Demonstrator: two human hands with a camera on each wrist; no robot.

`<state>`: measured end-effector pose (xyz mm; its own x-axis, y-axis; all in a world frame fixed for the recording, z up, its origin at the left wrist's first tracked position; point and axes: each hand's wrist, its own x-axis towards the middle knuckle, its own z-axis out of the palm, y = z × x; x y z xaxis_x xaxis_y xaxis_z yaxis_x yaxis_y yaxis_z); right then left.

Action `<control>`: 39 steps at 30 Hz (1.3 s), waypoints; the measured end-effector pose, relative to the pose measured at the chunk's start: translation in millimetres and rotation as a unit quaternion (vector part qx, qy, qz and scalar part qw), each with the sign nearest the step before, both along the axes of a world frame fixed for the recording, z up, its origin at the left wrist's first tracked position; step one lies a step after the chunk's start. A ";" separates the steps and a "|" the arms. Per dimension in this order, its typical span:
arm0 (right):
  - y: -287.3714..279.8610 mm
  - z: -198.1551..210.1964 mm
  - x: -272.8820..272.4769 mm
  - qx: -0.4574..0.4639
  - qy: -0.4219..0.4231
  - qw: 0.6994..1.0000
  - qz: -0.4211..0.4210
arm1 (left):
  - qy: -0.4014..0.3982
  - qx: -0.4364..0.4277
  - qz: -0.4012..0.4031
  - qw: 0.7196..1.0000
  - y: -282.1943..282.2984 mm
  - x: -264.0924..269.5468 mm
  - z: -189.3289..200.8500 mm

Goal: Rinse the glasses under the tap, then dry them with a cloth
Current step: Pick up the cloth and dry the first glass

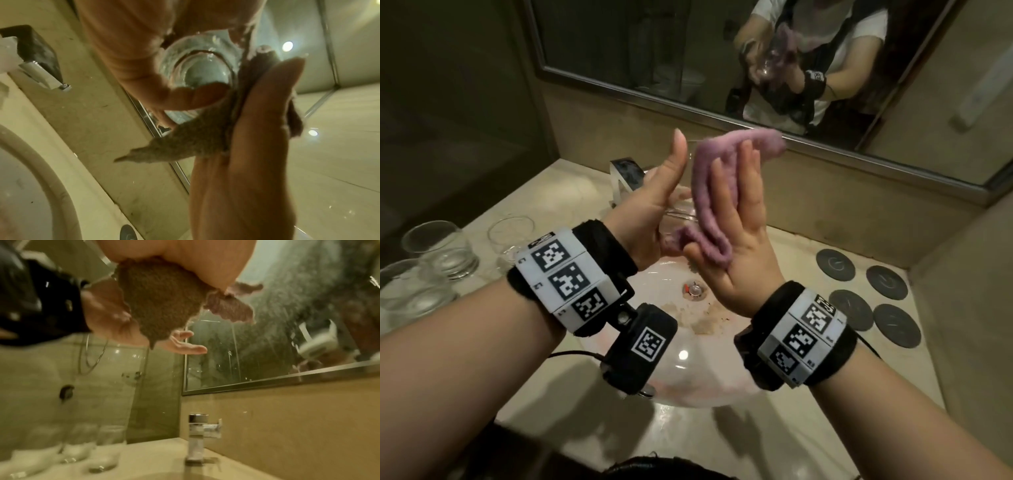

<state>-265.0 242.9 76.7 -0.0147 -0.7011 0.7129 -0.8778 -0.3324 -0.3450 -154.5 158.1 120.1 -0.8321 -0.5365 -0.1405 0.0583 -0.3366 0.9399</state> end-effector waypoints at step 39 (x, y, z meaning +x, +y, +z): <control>64.9 58.3 -64.3 0.180 -0.568 0.788 -0.151 | -0.034 -0.069 -0.073 0.994 49.7 -62.7 0.3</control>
<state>-329.3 307.8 135.0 -0.7065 -0.6965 -0.1255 0.0463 0.1315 -0.9902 -217.1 207.8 120.5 -0.8934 -0.4296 -0.1314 -0.0460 -0.2037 0.9780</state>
